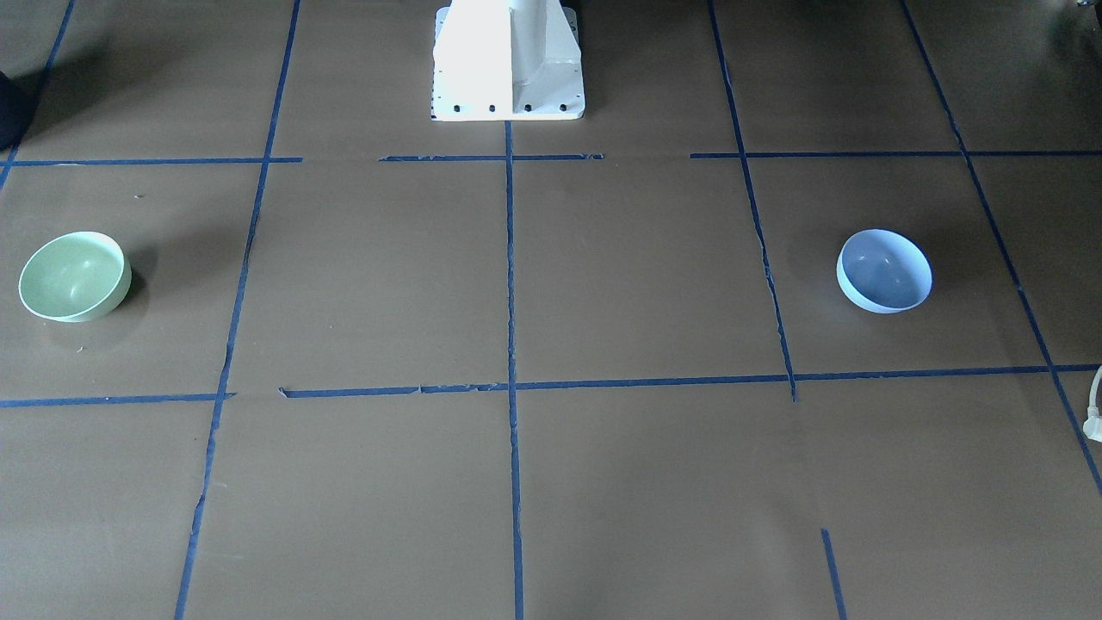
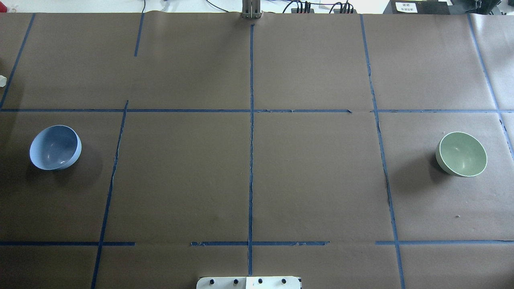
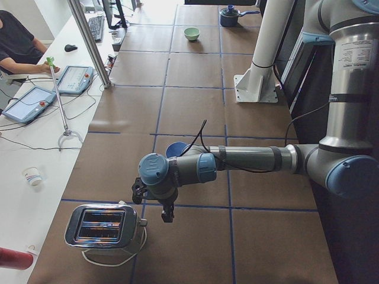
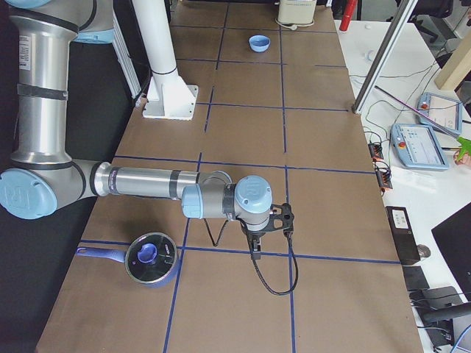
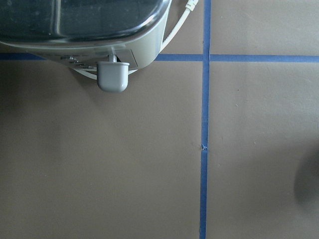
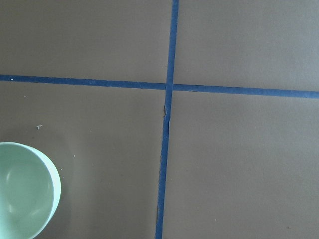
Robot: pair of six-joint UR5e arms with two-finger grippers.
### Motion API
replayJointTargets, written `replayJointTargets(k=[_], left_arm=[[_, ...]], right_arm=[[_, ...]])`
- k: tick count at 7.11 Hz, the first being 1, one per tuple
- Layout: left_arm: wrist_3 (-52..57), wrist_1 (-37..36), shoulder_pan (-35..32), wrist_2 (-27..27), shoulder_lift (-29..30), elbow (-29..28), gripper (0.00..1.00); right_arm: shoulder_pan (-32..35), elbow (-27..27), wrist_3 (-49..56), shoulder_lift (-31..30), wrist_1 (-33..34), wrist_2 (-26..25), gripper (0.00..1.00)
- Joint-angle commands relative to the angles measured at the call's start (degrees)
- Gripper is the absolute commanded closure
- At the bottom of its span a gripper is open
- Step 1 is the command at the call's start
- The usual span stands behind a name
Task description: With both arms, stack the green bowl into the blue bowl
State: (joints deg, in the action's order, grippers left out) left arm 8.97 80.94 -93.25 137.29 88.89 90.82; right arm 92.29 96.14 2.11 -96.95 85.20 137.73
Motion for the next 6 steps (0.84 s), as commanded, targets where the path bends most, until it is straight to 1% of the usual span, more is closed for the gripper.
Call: replayJointTargets(k=[1,2,3,4,5,6], left_arm=[[-0.09,0.0,0.09,0.0,0.06,0.14,0.0],[-0.27,0.09,0.09,0.09,0.06,0.58,0.0],[-3.14,0.27,0.17,0.35,0.06,1.19,0.0],[-7.87,2.27,1.22,4.09,-0.03,1.81,0.0],[-13.66,7.68,4.1,6.31,-1.07,1.82,0.0],[-22.94,16.53,7.78,6.33,-2.56,1.82,0.0]], right_arm=[[0.0,0.1,-0.09,0.0,-0.03,0.0,0.0],[0.0,0.11,-0.09,0.09,-0.03,0.0,0.0],[0.0,0.19,-0.44,0.18,-0.03,0.0,0.0],[0.0,0.28,-0.53,0.18,-0.03,0.08,0.0],[0.0,0.28,-0.53,0.27,-0.03,0.08,0.0],[0.0,0.28,-0.53,0.27,-0.03,0.08,0.0]])
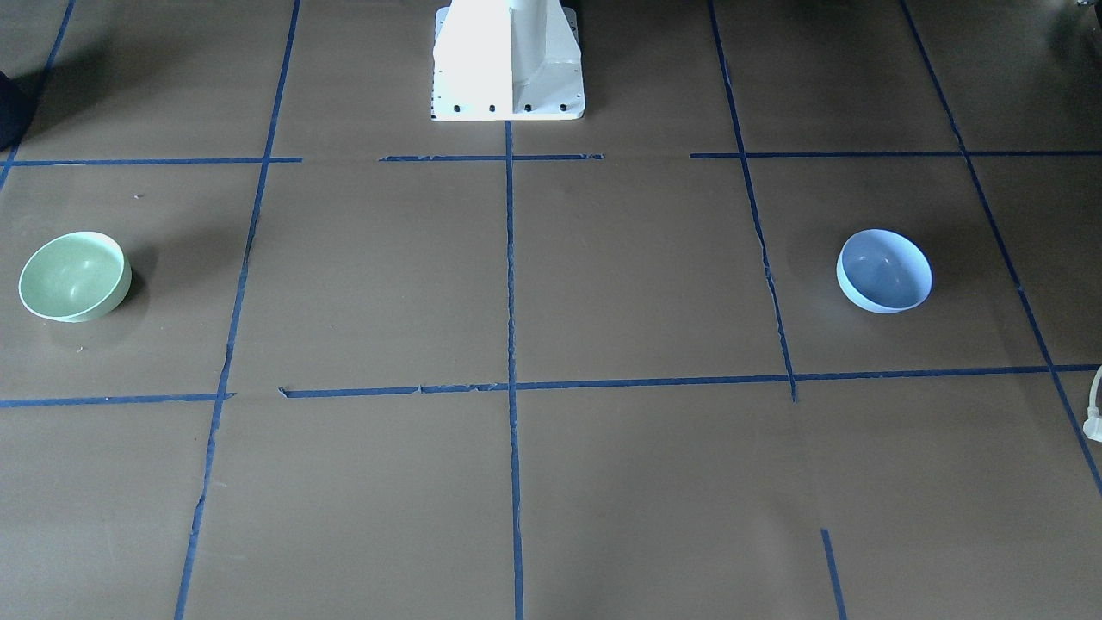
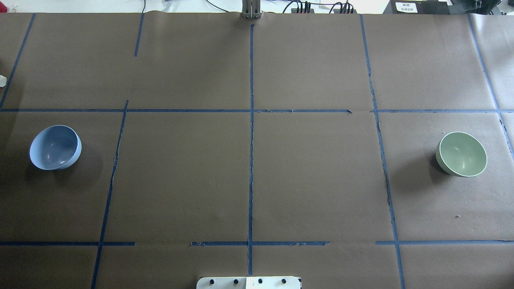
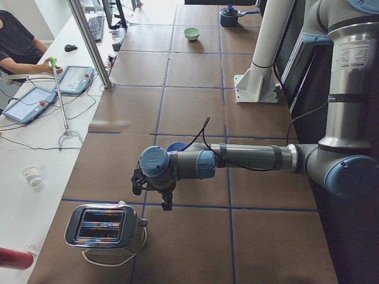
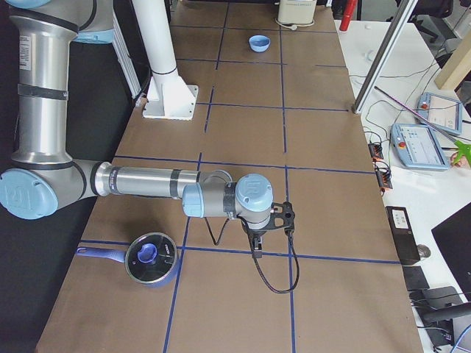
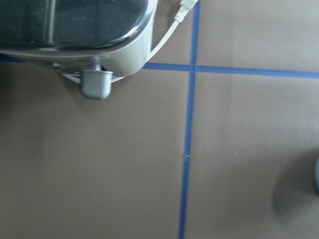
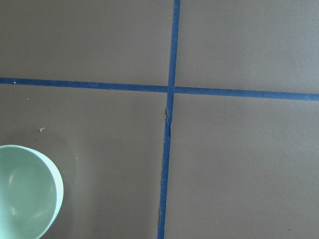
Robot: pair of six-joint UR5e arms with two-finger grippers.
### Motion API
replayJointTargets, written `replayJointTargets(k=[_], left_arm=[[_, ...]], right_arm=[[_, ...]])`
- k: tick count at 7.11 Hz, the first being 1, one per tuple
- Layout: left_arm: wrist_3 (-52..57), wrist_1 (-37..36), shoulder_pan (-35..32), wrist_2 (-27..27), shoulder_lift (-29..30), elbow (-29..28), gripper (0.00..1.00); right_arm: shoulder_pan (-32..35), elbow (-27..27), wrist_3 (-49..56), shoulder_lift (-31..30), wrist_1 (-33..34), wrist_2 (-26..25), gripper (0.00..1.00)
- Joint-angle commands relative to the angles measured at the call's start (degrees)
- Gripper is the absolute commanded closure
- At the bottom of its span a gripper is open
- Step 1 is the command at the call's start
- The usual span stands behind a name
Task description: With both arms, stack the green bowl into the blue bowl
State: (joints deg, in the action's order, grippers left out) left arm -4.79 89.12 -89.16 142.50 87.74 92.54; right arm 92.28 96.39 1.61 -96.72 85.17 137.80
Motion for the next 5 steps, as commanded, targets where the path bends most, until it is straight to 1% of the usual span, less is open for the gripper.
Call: replayJointTargets(k=[1,2,3,4,5], left_arm=[[-19.37,18.44,7.3,1.02,-3.52,0.01,0.0],[-29.39,27.42,11.94,0.67,-4.76,-0.52,0.0],[-38.88,35.6,17.12,-0.81,-4.95,-1.31,0.0],[-45.07,40.47,21.18,-4.04,-4.95,-1.84,0.0],[-49.74,43.13,24.61,-6.95,-4.78,-2.02,0.0]], right_arm=[[0.0,0.02,-0.03,0.04,0.0,-0.08,0.0],[0.0,0.02,-0.03,0.13,0.0,-0.08,0.0],[0.0,0.02,-0.03,0.04,0.0,-0.08,0.0],[0.0,0.02,0.06,0.04,0.0,-0.08,0.0],[0.0,0.02,-0.03,0.04,0.0,-0.16,0.0]])
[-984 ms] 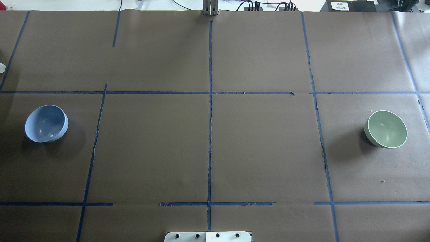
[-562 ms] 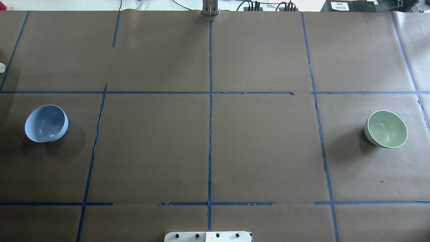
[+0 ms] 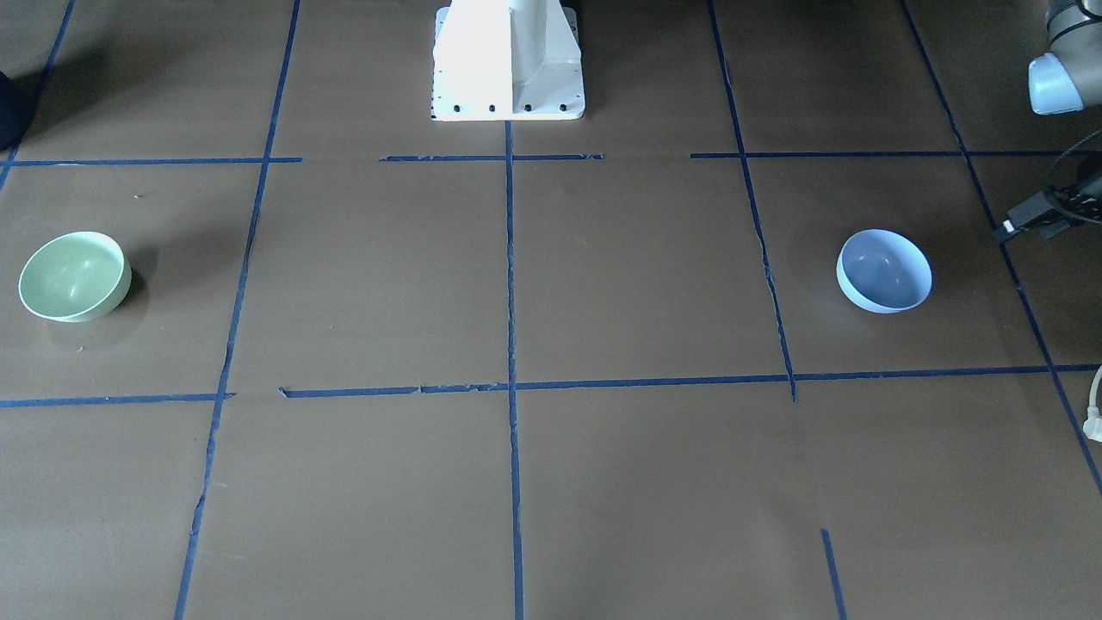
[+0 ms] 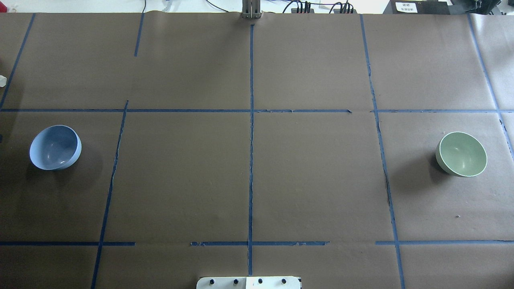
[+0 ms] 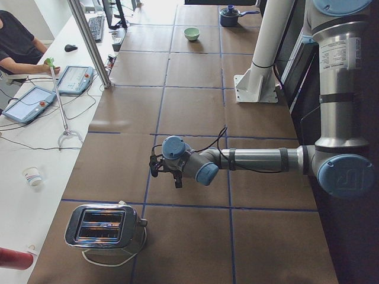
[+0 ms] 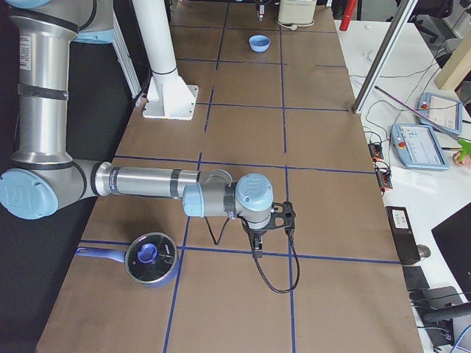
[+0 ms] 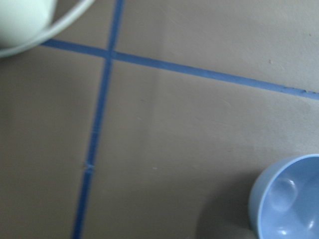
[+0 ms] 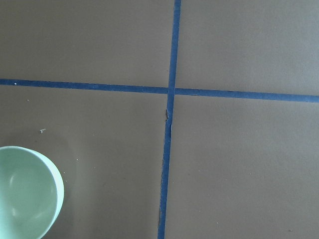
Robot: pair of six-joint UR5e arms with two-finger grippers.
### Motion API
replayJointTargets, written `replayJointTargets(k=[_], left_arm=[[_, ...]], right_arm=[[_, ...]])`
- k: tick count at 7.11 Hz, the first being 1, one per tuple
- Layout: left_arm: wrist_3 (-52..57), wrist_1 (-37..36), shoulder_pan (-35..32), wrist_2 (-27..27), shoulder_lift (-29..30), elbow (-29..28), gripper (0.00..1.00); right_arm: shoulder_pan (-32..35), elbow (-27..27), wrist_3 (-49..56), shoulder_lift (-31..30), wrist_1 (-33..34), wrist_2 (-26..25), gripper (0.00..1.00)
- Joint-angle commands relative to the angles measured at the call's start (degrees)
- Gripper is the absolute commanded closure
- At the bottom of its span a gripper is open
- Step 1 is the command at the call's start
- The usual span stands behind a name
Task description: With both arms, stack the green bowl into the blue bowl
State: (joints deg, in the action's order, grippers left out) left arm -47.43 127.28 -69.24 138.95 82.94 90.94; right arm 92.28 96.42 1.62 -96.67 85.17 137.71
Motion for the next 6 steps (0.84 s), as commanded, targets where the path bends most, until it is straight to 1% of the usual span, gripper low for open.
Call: replayJointTargets(k=[1,3,5,6], left_arm=[[-9.24,6.39,6.82,-4.64,0.29,-0.5,0.0],[-9.35,6.4,9.12,-5.18,1.34,-1.03,0.0],[-9.26,6.49,10.44,-5.18,3.8,-3.66,0.0],[-9.26,6.4,10.88,-5.18,3.9,-3.93,0.08]], right_arm=[[0.0,0.0,-0.04,-0.01,0.0,0.02,0.0],[0.0,0.0,-0.04,0.08,0.0,0.02,0.0],[0.0,-0.09,-0.04,-0.01,0.0,0.02,0.0],[0.0,-0.09,-0.04,-0.1,0.0,0.02,0.0]])
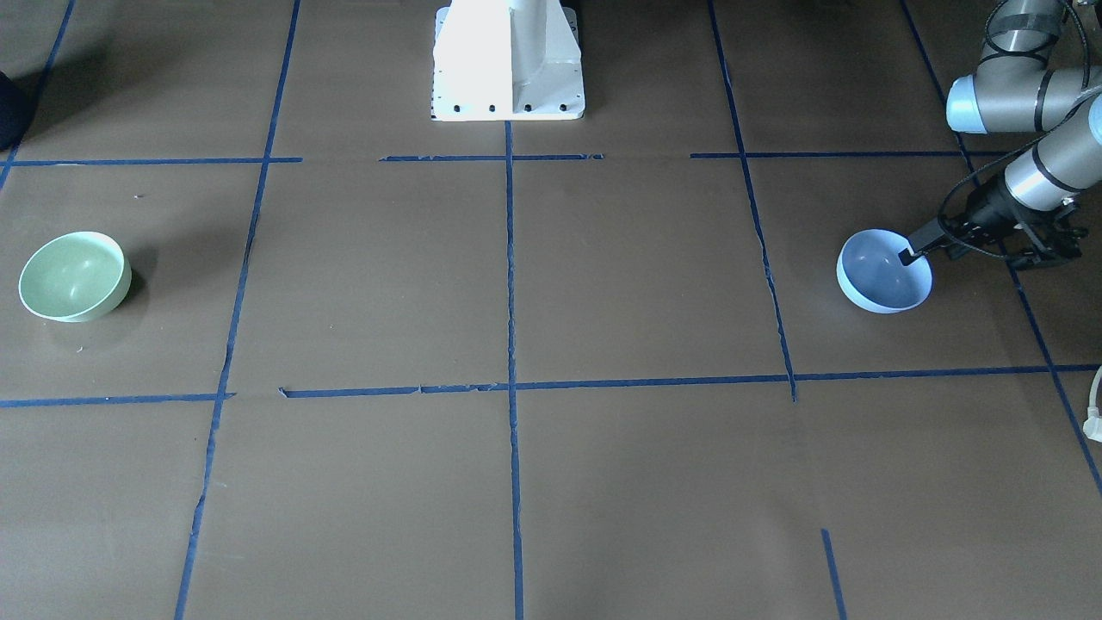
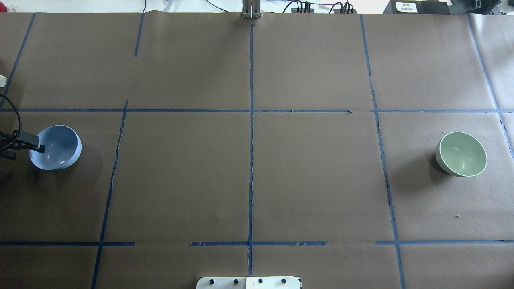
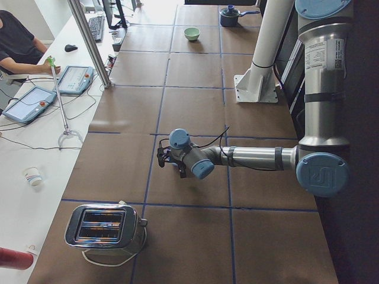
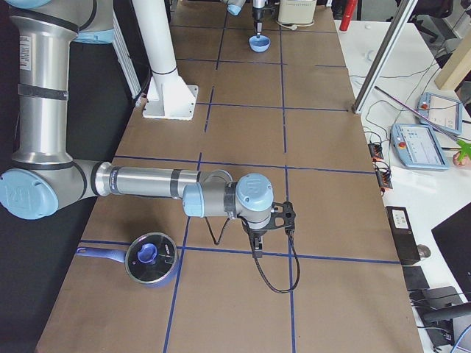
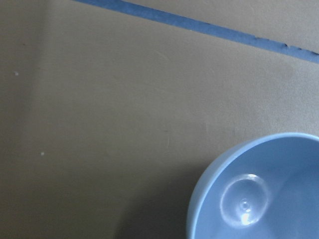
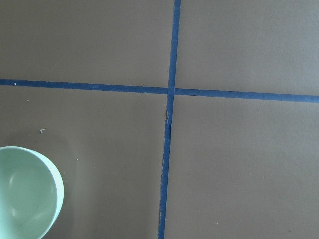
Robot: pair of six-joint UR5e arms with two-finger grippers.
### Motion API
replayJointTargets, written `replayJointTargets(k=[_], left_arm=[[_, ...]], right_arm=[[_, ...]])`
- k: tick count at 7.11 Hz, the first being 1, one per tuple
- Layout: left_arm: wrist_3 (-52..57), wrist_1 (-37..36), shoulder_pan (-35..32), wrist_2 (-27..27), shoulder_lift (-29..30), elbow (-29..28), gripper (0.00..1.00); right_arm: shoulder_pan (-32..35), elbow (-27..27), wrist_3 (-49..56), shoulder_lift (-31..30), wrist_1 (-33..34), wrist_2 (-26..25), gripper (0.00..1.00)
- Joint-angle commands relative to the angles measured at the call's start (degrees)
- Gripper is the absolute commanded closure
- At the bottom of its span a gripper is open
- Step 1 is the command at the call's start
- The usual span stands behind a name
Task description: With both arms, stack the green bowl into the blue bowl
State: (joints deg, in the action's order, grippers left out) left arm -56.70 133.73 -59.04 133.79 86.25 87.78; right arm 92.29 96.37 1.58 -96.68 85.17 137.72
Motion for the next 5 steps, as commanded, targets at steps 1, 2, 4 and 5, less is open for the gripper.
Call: replayJointTargets(k=[1,2,4,5], left_arm=[[0.01,-0.05,0.86,-0.11,0.59,-0.77,0.3],[0.01,-0.05,0.86,-0.11,0.59,-0.77,0.54],[-3.04,-0.31,0.86,0.15,0.85,-0.43,0.94],[-3.93,-0.83,0.86,0.68,1.46,0.19,1.0]], right_arm=[[0.0,-0.04,0.0,-0.09,0.0,0.0,0.0],[0.0,-0.04,0.0,-0.09,0.0,0.0,0.0],[0.0,-0.04,0.0,0.0,0.0,0.0,0.0],[0.0,-0.04,0.0,0.0,0.0,0.0,0.0]])
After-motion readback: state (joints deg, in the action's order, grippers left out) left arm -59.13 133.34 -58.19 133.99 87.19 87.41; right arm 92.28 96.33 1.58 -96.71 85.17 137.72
